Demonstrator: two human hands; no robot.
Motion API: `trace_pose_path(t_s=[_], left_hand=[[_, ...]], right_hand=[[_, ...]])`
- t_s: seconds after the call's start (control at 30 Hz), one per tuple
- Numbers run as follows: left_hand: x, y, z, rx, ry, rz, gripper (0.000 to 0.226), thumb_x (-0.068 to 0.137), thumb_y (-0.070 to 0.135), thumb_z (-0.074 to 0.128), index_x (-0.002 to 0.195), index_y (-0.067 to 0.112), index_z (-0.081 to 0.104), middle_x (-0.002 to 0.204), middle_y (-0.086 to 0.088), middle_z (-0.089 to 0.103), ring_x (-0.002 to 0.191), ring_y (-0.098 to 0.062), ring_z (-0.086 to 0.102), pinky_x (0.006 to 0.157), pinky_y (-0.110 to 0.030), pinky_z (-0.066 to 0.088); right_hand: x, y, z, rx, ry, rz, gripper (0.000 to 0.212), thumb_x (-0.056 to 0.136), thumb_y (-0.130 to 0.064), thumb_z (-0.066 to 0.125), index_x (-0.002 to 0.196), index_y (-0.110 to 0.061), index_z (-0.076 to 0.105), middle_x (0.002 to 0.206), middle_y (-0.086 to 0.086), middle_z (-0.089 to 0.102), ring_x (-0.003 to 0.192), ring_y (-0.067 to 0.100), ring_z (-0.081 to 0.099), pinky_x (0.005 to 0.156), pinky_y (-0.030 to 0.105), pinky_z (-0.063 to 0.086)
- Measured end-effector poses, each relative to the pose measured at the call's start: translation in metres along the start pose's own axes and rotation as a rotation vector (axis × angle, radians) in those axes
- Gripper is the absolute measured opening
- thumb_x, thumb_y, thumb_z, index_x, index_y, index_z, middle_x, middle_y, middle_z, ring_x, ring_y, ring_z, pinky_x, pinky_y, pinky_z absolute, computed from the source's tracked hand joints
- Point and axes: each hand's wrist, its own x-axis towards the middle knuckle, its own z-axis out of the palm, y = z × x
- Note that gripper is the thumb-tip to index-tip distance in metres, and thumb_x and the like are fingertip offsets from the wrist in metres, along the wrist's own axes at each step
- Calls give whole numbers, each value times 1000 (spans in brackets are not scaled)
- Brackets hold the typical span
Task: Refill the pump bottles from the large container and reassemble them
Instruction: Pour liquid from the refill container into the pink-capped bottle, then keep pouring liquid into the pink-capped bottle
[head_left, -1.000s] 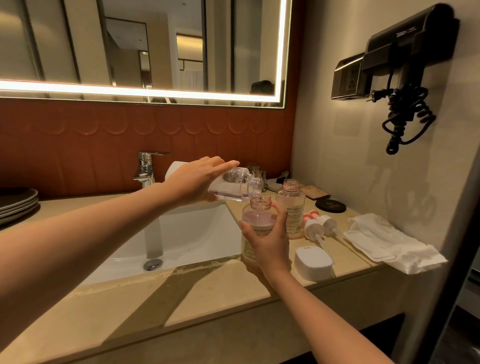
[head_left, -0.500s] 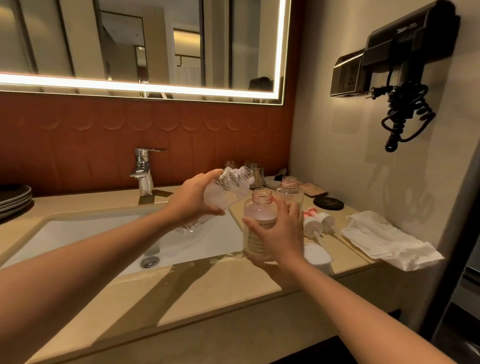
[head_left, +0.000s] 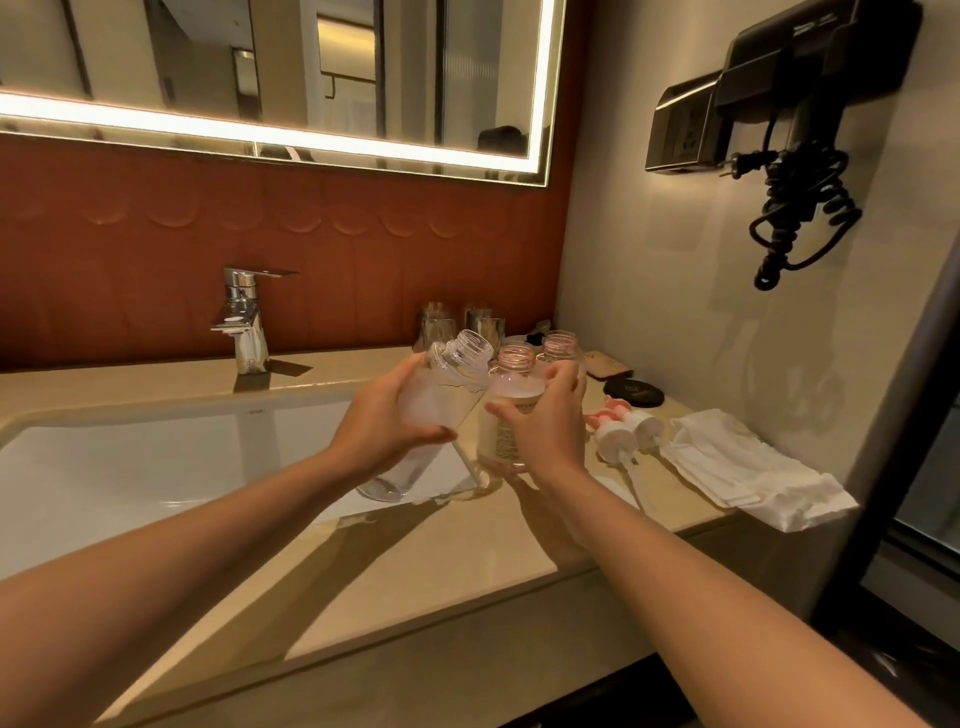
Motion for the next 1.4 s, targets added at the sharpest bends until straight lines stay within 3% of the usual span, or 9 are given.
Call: trace_pose_path(t_s=[0.13, 0.23, 0.3, 0.37, 0.53, 0.7, 1.07, 1.23, 1.4], left_hand=[[1, -4, 5, -18, 24, -27, 96, 60, 27, 86, 141, 23, 35, 129, -4, 56, 108, -19, 53, 86, -31, 47], [2, -7, 7, -45, 34, -73, 98, 59, 28, 86, 143, 23, 34, 132, -6, 54, 114, -24, 52, 93, -41, 47], [3, -9, 8, -47, 33, -94, 99, 60, 29, 86, 143, 23, 33, 133, -6, 53, 116, -26, 52, 95, -45, 47], [3, -10, 8, -49, 32, -108, 99, 60, 29, 85, 144, 23, 32, 135, -7, 52, 117, -26, 51, 96, -45, 46], [5, -9, 6, -46, 26, -141, 99, 63, 26, 84, 145, 23, 28, 138, -8, 48, 121, -28, 48, 98, -46, 44], [5, -11, 2, -45, 25, -154, 98, 63, 25, 84, 144, 24, 29, 137, -8, 48, 119, -27, 48, 97, -45, 45], [0, -3, 5, -42, 36, -137, 97, 62, 24, 84, 143, 22, 31, 136, -8, 49, 118, -27, 49, 95, -44, 46], [2, 4, -3, -33, 42, -103, 96, 62, 25, 85, 143, 22, 33, 134, -8, 52, 117, -27, 51, 93, -42, 47], [2, 12, -16, -34, 73, -63, 94, 62, 24, 84, 142, 21, 34, 134, -7, 51, 116, -26, 50, 89, -37, 47]], right_hand=[[5, 0, 4, -32, 18, -15, 66, 73, -42, 75, 119, -15, 36, 122, 4, 44, 107, 19, 47, 66, 24, 36], [10, 3, -3, -14, 125, -46, 58, 79, -58, 59, 114, -16, 40, 116, 2, 47, 101, 17, 47, 68, 25, 39], [22, 7, -14, 43, 254, -32, 48, 87, -51, 54, 115, -14, 42, 119, 4, 47, 99, 14, 44, 66, 21, 35], [37, 13, -25, 46, 298, 5, 49, 89, -43, 55, 124, -12, 41, 129, 7, 44, 107, 16, 41, 74, 22, 31], [69, 26, -31, 81, 66, 86, 67, 90, -44, 53, 144, -18, 23, 150, 7, 25, 134, 26, 31, 100, 40, 34], [82, 27, -19, 146, -144, 130, 77, 87, -45, 58, 147, -21, 16, 154, 7, 21, 138, 29, 26, 106, 49, 35], [78, 28, -22, 120, -38, 93, 60, 83, -47, 62, 133, -17, 44, 131, 3, 52, 117, 23, 51, 91, 39, 48], [78, 7, -48, 45, 27, -53, 62, 83, -52, 60, 131, -16, 45, 130, 2, 52, 114, 20, 51, 83, 30, 44], [56, -15, -66, 31, 89, -93, 59, 81, -56, 59, 127, -20, 49, 125, 0, 54, 108, 17, 53, 81, 33, 46]])
